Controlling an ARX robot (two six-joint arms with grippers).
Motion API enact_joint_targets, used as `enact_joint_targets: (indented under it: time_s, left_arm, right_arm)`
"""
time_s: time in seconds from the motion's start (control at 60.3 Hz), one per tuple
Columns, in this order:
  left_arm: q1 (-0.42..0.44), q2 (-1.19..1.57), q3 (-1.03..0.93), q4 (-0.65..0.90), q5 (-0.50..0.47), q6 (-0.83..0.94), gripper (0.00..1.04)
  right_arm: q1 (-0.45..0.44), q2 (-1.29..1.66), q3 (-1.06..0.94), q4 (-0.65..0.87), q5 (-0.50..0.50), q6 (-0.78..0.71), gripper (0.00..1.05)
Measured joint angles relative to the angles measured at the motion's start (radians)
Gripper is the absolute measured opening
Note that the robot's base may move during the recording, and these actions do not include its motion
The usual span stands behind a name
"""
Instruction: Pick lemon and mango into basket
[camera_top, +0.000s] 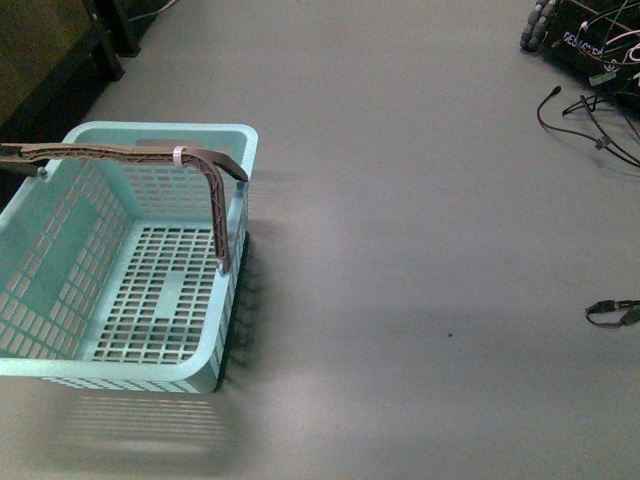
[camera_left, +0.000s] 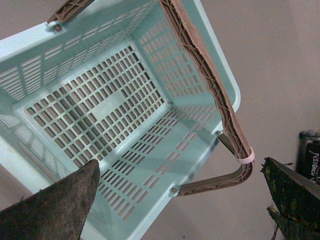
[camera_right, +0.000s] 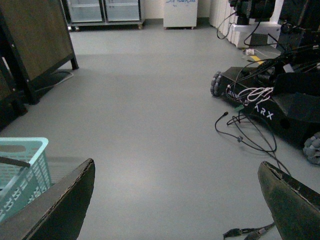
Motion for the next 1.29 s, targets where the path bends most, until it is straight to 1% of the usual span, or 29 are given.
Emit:
enact_joint_targets:
  time_s: [0.365,0.398,0.415,0.465,0.547,0.581,0.664,0.78,0.912,1.112,1.294]
  left_arm:
    - [-0.003,0.0,0.004,-0.009,-0.007,0.001,0.98]
    - [-0.007,0.002,0.031,-0.085,-0.027,-0.001,0.98]
    - [-0.01,0.008,0.055,-0.148,-0.033,-0.004,0.98]
    - [-0.013,0.035,0.111,-0.228,-0.018,-0.019,0.98]
    - [-0.025,0.092,0.178,-0.193,0.012,-0.051,0.98]
    - [-0.031,0.116,0.209,-0.158,0.013,-0.066,0.98]
    - [-0.035,0.167,0.282,-0.131,0.019,-0.1,0.98]
    - [-0.031,0.274,0.377,-0.151,0.001,-0.155,0.98]
    - [-0.027,0.42,0.455,-0.163,-0.045,-0.217,0.98]
    - [-0.036,0.533,0.542,-0.149,-0.075,-0.282,0.98]
    - [-0.046,0.604,0.624,-0.123,-0.058,-0.321,0.98]
  right_arm:
    - [0.0,0.0,0.0,0.0,0.0,0.0,0.96]
    - [0.0,0.0,0.0,0.0,0.0,0.0,0.96]
    - [0.0,0.0,0.0,0.0,0.0,0.0,0.96]
    - [0.0,0.0,0.0,0.0,0.0,0.0,0.96]
    - [0.0,0.0,0.0,0.0,0.0,0.0,0.96]
    - [0.0,0.0,0.0,0.0,0.0,0.0,0.96]
    - [0.0,0.0,0.0,0.0,0.0,0.0,0.96]
    - [0.0,0.0,0.0,0.0,0.0,0.0,0.96]
    - [0.0,0.0,0.0,0.0,0.0,0.0,0.96]
    - [0.0,0.0,0.0,0.0,0.0,0.0,0.96]
    - [0.0,0.0,0.0,0.0,0.0,0.0,0.96]
